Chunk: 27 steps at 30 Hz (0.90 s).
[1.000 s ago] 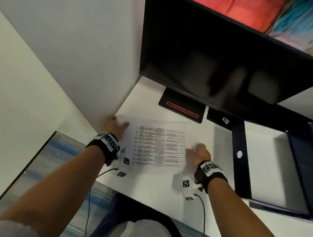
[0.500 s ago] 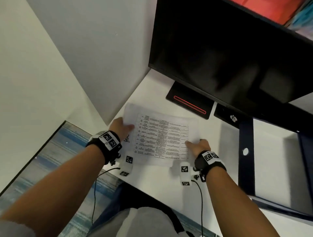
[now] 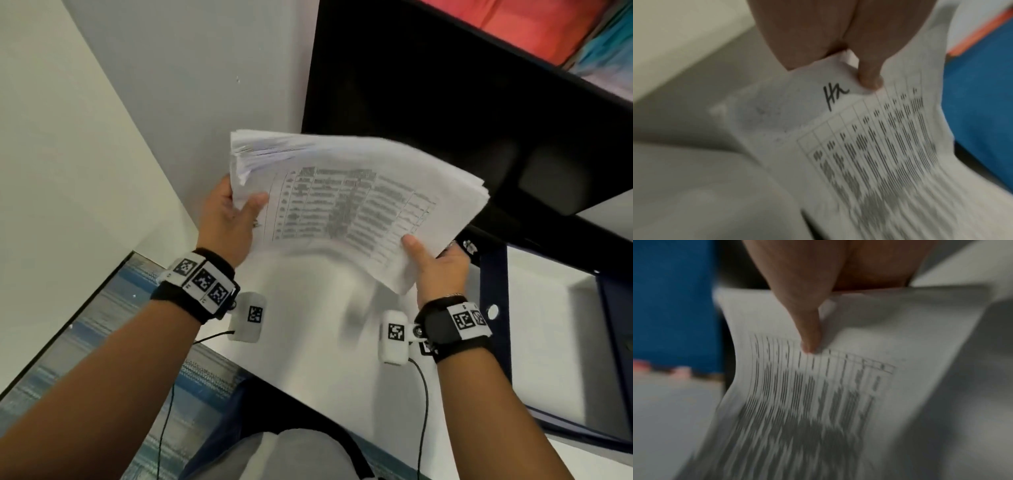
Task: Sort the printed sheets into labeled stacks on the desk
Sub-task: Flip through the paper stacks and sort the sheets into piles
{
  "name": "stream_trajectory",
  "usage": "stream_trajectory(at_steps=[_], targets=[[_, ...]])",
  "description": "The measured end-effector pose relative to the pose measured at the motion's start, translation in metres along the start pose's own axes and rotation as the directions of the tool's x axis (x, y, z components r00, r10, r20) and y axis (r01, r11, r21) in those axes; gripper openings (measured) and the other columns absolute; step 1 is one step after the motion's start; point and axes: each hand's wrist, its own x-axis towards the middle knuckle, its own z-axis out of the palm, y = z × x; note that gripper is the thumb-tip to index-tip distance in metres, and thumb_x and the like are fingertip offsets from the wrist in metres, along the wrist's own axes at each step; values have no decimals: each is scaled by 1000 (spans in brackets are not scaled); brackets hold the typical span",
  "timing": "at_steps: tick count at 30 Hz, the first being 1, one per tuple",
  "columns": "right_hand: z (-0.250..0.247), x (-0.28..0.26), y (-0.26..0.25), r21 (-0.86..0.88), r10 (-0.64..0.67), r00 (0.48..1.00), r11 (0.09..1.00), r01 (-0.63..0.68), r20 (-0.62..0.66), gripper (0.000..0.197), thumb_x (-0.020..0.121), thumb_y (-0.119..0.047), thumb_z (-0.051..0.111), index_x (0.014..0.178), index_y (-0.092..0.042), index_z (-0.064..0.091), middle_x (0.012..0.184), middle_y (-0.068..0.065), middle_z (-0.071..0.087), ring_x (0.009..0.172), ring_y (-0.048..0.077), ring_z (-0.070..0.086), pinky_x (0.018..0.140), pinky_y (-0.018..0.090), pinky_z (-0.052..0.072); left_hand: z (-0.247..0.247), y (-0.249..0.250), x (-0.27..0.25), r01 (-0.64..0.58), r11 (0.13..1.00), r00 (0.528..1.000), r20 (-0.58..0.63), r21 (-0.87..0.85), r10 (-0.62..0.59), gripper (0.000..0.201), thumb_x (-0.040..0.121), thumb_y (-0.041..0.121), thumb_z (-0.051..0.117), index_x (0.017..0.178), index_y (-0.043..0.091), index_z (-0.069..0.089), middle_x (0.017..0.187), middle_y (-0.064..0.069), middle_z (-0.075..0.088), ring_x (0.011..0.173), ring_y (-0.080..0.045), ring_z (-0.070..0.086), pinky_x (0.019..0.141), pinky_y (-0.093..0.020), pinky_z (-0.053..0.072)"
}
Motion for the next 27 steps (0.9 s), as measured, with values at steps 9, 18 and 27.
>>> stream_trajectory(at_steps=[9, 18, 27], targets=[[-7, -38, 28, -48, 19, 996, 999, -23, -84, 38, 73, -12, 85, 96, -31, 60, 99, -6, 69, 94, 6, 68, 78, 17, 54, -6, -56, -25, 9, 998, 1000, -11, 62, -9, 60, 80, 50, 72, 125, 24, 42, 111, 11, 56, 106, -3, 60, 86, -23, 52], [-4, -30, 13, -57, -140, 986, 989, 135, -88, 26, 80, -21, 80, 97, -32, 64, 102, -3, 66, 95, 19, 68, 74, 29, 60, 8, -31, 0, -43, 998, 986, -164, -40, 36, 32, 105, 23, 37, 113, 6, 63, 95, 10, 62, 80, 15, 58, 70, -5, 43], [-7, -32, 15, -136, -196, 979, 973, 187, -52, 21, 88, -15, 71, 106, -22, 63, 98, -11, 64, 89, 3, 68, 66, 13, 56, 4, -38, 10, -164, 957, 982, -52, 239, 182, 33, 99, 38, 45, 129, 26, 51, 124, -4, 55, 111, -19, 56, 96, -48, 49]])
